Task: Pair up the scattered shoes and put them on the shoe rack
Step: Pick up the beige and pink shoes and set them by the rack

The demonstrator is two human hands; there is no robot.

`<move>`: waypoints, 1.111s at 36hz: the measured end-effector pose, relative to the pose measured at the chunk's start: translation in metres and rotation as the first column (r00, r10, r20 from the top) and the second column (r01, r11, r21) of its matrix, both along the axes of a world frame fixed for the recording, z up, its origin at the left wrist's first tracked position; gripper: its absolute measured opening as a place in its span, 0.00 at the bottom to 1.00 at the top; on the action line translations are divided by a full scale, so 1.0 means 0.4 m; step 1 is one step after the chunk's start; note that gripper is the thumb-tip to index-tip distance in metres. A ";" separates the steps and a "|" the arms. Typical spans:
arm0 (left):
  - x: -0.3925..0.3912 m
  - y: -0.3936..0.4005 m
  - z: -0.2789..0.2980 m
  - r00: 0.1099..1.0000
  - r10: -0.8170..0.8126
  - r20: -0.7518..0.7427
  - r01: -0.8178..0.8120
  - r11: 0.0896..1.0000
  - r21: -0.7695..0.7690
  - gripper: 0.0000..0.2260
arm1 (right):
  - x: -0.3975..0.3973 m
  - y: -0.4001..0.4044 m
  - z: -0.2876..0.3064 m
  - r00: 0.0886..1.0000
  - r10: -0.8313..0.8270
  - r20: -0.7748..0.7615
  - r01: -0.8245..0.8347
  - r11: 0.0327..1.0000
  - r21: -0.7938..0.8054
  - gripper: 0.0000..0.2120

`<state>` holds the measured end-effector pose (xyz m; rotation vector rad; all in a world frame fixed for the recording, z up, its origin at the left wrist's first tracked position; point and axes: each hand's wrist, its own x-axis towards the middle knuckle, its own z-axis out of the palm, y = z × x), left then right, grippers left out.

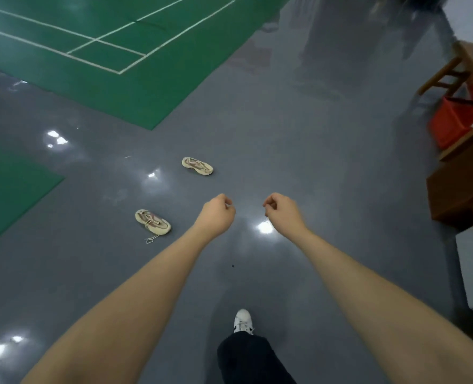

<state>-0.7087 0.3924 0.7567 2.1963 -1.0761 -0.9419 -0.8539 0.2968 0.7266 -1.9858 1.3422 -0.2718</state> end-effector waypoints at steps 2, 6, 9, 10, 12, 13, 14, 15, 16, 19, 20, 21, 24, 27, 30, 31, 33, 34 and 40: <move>0.063 -0.062 0.001 0.999 0.037 0.006 -0.037 0.999 0.009 0.14 | 0.059 -0.067 0.004 0.999 0.027 -0.033 -0.027 0.999 0.021 0.07; 0.174 -0.149 -0.008 0.995 0.102 0.017 -0.102 0.995 0.010 0.13 | 0.174 -0.175 0.001 0.996 0.083 -0.037 -0.080 0.995 0.067 0.07; 0.256 -0.180 -0.024 0.988 0.151 0.020 -0.152 0.988 0.028 0.14 | 0.273 -0.227 -0.017 0.988 0.145 -0.043 -0.140 0.985 0.097 0.07; 0.287 -0.187 -0.031 0.986 0.162 0.025 -0.163 0.986 0.030 0.13 | 0.307 -0.239 -0.023 0.985 0.164 -0.049 -0.158 0.982 0.104 0.07; 0.349 -0.205 -0.046 0.983 0.180 0.034 -0.181 0.983 0.029 0.13 | 0.370 -0.259 -0.035 0.978 0.199 -0.064 -0.191 0.975 0.111 0.07; 0.380 -0.212 -0.054 0.982 0.187 0.038 -0.188 0.982 0.029 0.13 | 0.401 -0.268 -0.043 0.974 0.214 -0.073 -0.205 0.972 0.114 0.08; 0.413 -0.219 -0.062 0.981 0.190 0.033 -0.191 0.981 0.029 0.13 | 0.435 -0.277 -0.051 0.972 0.220 -0.077 -0.210 0.970 0.122 0.08; 0.444 -0.225 -0.071 0.981 0.191 0.029 -0.192 0.981 0.028 0.13 | 0.468 -0.286 -0.061 0.970 0.227 -0.083 -0.216 0.968 0.125 0.08; 0.484 -0.233 -0.079 0.982 0.189 0.026 -0.189 0.981 0.031 0.13 | 0.510 -0.296 -0.071 0.968 0.234 -0.089 -0.222 0.967 0.128 0.08; 0.600 -0.253 -0.104 0.984 0.177 0.009 -0.178 0.983 0.046 0.14 | 0.627 -0.320 -0.106 0.966 0.237 -0.103 -0.223 0.966 0.131 0.07; 0.624 -0.258 -0.110 0.985 0.171 0.010 -0.171 0.984 0.045 0.14 | 0.651 -0.323 -0.110 0.964 0.240 -0.113 -0.225 0.965 0.133 0.07; 0.669 -0.263 -0.120 0.986 0.167 0.011 -0.168 0.985 0.047 0.14 | 0.694 -0.328 -0.119 0.965 0.236 -0.113 -0.221 0.966 0.135 0.08; 0.815 -0.275 -0.145 0.988 0.154 0.016 -0.155 0.986 0.066 0.14 | 0.835 -0.336 -0.146 0.975 0.198 -0.105 -0.184 0.974 0.133 0.09; 0.969 -0.288 -0.181 0.988 0.150 0.020 -0.152 0.986 0.069 0.14 | 0.980 -0.338 -0.175 0.977 0.180 -0.114 -0.164 0.977 0.134 0.09; 1.097 -0.288 -0.231 0.990 0.138 0.020 -0.139 0.985 0.101 0.14 | 1.106 -0.328 -0.221 0.982 0.162 -0.096 -0.146 0.976 0.160 0.08; 1.133 -0.287 -0.252 0.991 0.131 0.014 -0.132 0.985 0.115 0.14 | 1.142 -0.324 -0.240 0.981 0.166 -0.099 -0.148 0.974 0.172 0.07; 1.197 -0.286 -0.291 0.992 0.130 -0.001 -0.128 0.981 0.144 0.14 | 1.208 -0.322 -0.282 0.976 0.187 -0.113 -0.163 0.968 0.192 0.07; 1.231 -0.286 -0.316 0.991 0.137 -0.009 -0.134 0.979 0.155 0.15 | 1.243 -0.325 -0.310 0.973 0.196 -0.122 -0.170 0.965 0.199 0.07; 1.378 -0.309 -0.516 0.986 0.164 -0.021 -0.156 0.965 0.213 0.15 | 1.406 -0.356 -0.510 0.946 0.274 -0.174 -0.227 0.942 0.246 0.07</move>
